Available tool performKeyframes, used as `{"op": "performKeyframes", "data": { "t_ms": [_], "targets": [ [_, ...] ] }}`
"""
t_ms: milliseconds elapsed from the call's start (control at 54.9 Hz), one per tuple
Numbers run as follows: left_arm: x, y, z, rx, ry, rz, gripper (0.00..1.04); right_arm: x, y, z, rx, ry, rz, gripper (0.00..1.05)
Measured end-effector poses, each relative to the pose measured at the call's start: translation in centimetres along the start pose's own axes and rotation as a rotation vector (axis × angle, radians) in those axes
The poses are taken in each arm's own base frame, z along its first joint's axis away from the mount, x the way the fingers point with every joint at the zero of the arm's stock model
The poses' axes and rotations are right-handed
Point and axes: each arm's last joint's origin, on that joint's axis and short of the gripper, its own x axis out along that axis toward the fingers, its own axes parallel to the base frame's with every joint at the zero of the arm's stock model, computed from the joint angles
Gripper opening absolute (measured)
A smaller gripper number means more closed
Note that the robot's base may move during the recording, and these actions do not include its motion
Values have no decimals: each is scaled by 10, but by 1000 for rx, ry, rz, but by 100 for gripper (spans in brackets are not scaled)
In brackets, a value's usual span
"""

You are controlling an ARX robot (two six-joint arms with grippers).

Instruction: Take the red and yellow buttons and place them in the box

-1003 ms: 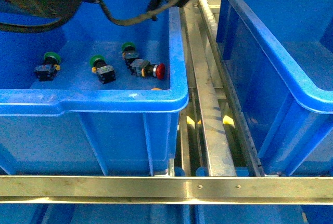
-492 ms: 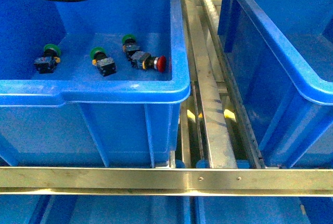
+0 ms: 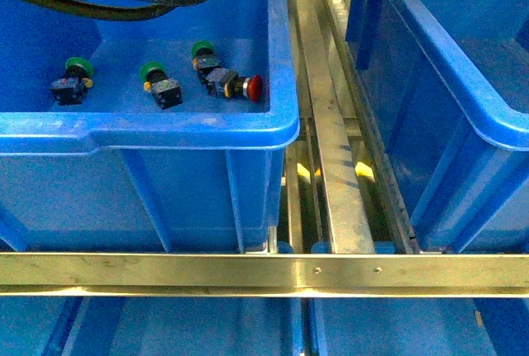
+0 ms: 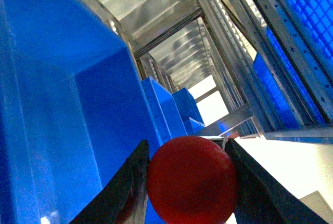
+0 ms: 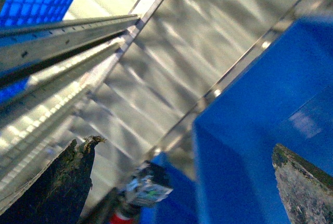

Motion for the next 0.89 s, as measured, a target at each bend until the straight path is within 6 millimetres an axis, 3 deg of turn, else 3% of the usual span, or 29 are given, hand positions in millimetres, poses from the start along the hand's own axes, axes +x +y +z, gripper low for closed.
{"op": "performKeyframes", "data": {
  "t_ms": [109, 383, 602, 893],
  "targets": [
    [2, -6, -6, -12, -1, -26, 34, 8, 8, -31, 310, 18, 18, 99],
    [2, -6, -10, -30, 3, -22, 34, 27, 17, -84, 532, 57, -4, 99],
    [-10, -1, -22, -62, 7, 21, 34, 40, 26, -95, 574, 48, 25, 99],
    [-20, -13, -16, -59, -13, 19, 34, 43, 31, -101, 586, 59, 49, 99]
  ]
}}
